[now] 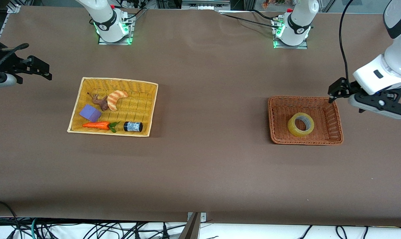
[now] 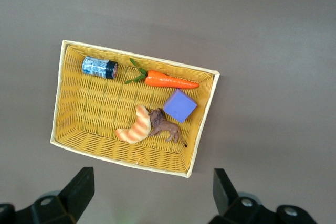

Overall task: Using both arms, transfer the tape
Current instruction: 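Open the left gripper and raise it away from the basket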

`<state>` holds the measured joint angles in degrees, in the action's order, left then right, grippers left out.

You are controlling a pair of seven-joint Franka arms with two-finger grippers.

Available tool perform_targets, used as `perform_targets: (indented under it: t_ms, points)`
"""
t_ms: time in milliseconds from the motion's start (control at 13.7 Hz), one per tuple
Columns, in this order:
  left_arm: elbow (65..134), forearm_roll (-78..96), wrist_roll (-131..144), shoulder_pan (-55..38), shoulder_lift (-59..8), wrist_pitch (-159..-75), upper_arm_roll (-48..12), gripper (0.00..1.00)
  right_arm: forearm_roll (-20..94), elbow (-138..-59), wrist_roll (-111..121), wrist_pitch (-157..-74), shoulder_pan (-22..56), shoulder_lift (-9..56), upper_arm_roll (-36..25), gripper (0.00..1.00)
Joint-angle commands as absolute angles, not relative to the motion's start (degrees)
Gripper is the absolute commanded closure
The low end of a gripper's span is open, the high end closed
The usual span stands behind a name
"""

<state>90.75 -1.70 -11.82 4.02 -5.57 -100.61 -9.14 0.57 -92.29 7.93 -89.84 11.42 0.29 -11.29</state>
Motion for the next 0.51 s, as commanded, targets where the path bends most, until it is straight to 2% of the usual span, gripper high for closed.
perform_targets:
  t_ms: [0,439]
  points:
    - [98.69,2.37,-10.9,-1.56,0.17,-103.62,-0.99,0.0,0.26,-90.79,8.17,-88.42,11.16,0.18,-11.6,0.0]
    - [96.86,2.02,-10.81,-1.41,-0.53,-100.46,-0.97,0.0,0.35,-90.7,8.44,-88.07,11.25,0.0,-12.57,0.0]
